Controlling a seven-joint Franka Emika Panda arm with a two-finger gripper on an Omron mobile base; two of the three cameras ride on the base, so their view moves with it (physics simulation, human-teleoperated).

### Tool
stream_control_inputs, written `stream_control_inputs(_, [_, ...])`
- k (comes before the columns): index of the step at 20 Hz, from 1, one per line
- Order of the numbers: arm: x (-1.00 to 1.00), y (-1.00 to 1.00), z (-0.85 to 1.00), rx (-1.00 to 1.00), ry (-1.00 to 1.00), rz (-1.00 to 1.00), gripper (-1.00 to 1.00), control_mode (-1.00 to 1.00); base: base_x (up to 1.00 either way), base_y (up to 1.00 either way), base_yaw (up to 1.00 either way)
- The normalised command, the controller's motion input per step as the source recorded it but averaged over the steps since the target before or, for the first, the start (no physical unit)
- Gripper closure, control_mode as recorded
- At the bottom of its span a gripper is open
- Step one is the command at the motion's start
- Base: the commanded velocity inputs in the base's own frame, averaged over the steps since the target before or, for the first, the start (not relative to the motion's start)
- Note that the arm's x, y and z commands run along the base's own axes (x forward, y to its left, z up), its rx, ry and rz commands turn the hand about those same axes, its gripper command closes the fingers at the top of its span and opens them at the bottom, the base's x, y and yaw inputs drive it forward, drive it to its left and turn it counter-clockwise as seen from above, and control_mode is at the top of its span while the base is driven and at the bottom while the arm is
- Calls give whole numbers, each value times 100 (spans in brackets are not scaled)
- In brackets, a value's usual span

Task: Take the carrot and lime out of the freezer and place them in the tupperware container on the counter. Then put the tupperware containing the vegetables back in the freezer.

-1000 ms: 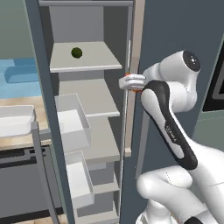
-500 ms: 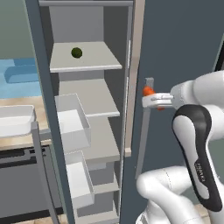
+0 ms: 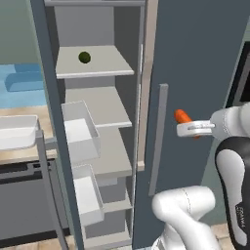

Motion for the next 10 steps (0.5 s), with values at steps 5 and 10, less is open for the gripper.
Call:
stream_control_inputs(5, [0,0,0,0,0,0,100,100,-100,-5,-8])
stream_control_inputs(10, [0,0,0,0,0,0,100,100,-100,4,-6])
